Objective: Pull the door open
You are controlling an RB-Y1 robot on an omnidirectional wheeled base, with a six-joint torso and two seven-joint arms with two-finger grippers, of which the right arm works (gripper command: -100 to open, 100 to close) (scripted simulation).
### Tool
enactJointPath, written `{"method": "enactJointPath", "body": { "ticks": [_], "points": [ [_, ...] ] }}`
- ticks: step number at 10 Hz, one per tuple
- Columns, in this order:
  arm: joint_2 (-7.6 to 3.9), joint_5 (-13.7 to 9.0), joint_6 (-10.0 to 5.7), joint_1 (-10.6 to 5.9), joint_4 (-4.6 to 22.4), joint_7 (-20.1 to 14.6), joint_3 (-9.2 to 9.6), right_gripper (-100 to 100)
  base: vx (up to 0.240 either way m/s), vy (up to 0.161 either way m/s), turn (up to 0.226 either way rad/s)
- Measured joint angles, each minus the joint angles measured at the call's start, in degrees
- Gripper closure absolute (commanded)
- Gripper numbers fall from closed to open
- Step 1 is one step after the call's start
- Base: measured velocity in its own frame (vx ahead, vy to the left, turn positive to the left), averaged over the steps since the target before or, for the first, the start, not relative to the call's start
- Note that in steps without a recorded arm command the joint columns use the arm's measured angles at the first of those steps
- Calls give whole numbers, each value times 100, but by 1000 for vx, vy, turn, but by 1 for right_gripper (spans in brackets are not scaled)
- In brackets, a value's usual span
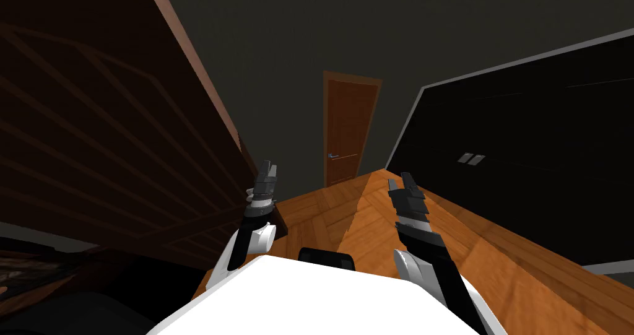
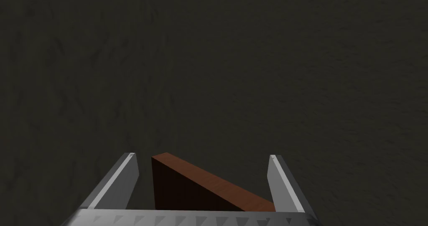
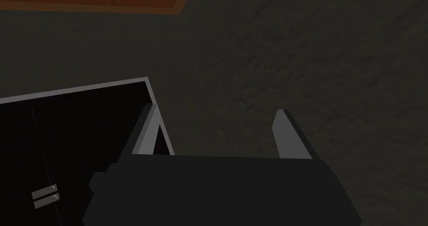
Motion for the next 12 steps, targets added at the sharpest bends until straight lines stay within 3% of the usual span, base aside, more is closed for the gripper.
{"method": "enactJointPath", "body": {
  "ticks": [12],
  "points": [
    [-356,-160,-439,-331,1351,-162,75,-100,117,-19,79]
  ]
}}
